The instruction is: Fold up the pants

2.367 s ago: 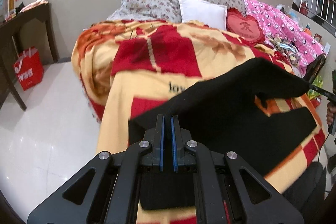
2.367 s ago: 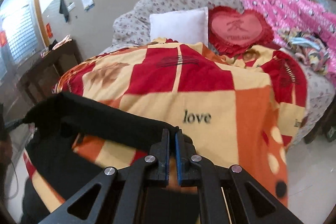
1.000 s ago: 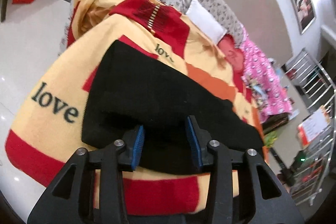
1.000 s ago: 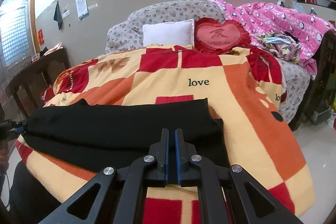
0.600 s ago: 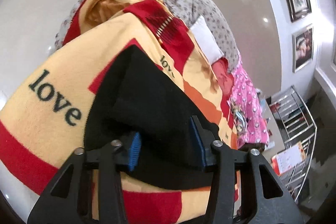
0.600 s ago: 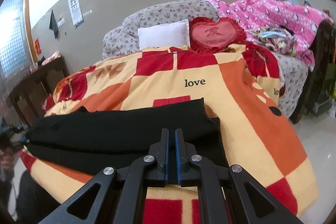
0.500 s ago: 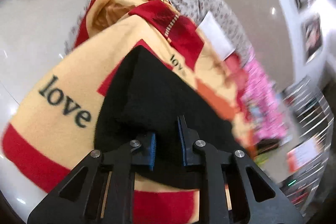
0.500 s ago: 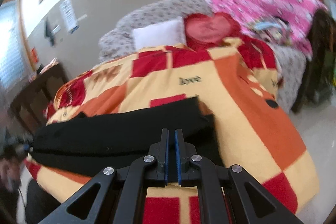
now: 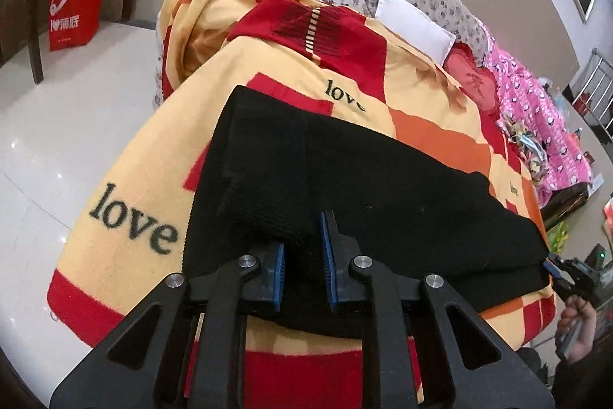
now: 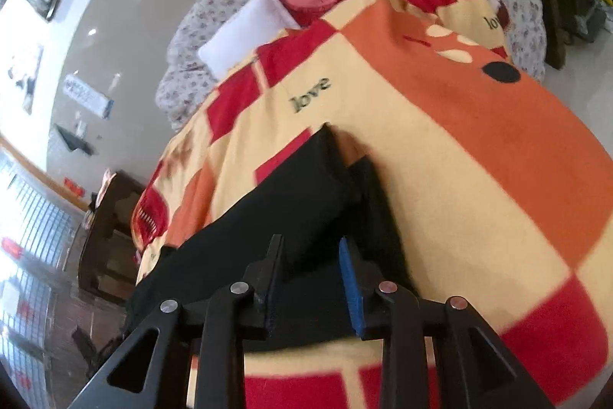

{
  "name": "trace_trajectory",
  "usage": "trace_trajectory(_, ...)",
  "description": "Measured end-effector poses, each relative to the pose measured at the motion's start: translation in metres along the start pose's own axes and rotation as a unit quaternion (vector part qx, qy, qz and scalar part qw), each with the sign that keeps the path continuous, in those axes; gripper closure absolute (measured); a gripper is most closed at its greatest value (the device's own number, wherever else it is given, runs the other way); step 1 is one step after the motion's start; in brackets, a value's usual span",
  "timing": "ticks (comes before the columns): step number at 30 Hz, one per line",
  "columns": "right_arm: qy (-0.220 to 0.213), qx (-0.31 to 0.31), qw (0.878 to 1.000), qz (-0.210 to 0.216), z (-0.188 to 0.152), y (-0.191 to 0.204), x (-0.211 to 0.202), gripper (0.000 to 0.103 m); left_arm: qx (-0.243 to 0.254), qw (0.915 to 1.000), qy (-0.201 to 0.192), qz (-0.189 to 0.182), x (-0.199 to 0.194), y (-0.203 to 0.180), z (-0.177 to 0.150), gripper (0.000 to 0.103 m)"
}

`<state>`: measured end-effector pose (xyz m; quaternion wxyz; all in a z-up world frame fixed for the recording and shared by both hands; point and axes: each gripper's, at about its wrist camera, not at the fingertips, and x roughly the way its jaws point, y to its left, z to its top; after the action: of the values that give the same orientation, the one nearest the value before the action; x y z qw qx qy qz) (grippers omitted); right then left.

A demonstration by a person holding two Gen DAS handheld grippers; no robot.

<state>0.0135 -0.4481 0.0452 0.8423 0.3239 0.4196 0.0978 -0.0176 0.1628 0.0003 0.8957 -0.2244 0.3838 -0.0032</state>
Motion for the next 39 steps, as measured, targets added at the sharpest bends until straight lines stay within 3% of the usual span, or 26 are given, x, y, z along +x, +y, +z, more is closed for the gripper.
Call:
trace_trajectory(3, -0.005, 0.015, 1.000, 0.016, 0.013, -0.005, 0.009, 0.079, 0.003, 1.0000, 0.000, 0.001, -0.003, -0.003, 0.001, 0.091)
trace_trajectory(5, -0.014, 0.002, 1.000, 0.010, 0.016, -0.002, 0.006, 0.099, 0.009, 0.9999, -0.008, -0.004, -0.010, -0.006, 0.003, 0.095)
trace_trajectory(11, -0.047, -0.024, 0.998, 0.024, 0.009, 0.006, -0.033, 0.099, 0.019, 0.9981, -0.041, -0.043, -0.049, -0.011, 0.009, 0.096)
trace_trajectory(14, -0.044, -0.014, 0.998, 0.031, -0.002, -0.004, -0.046, 0.099, 0.016, 0.9976, -0.045, -0.050, -0.060, -0.009, 0.004, 0.096)
trace_trajectory(19, -0.001, 0.007, 1.000, 0.004, -0.024, -0.032, -0.024, 0.100, 0.021, 0.9997, 0.010, -0.008, -0.025, 0.001, -0.016, 0.096)
trace_trajectory(30, -0.021, -0.011, 1.000, -0.010, -0.030, -0.029, -0.026, 0.100, 0.018, 0.9997, -0.010, -0.014, -0.036, 0.002, -0.022, 0.096)
trace_trajectory(35, -0.028, -0.035, 0.998, -0.033, -0.032, -0.021, -0.024, 0.100, 0.027, 0.9996, -0.005, -0.001, -0.028, 0.007, -0.026, 0.086)
trace_trajectory(37, -0.029, -0.041, 0.998, -0.039, -0.032, -0.019, -0.024, 0.100, 0.039, 0.9989, -0.018, 0.018, -0.034, 0.006, -0.026, 0.073)
trace_trajectory(39, -0.031, -0.040, 0.998, -0.040, -0.032, -0.020, -0.025, 0.100, 0.041, 0.9979, -0.039, 0.033, -0.042, 0.008, -0.026, 0.066)
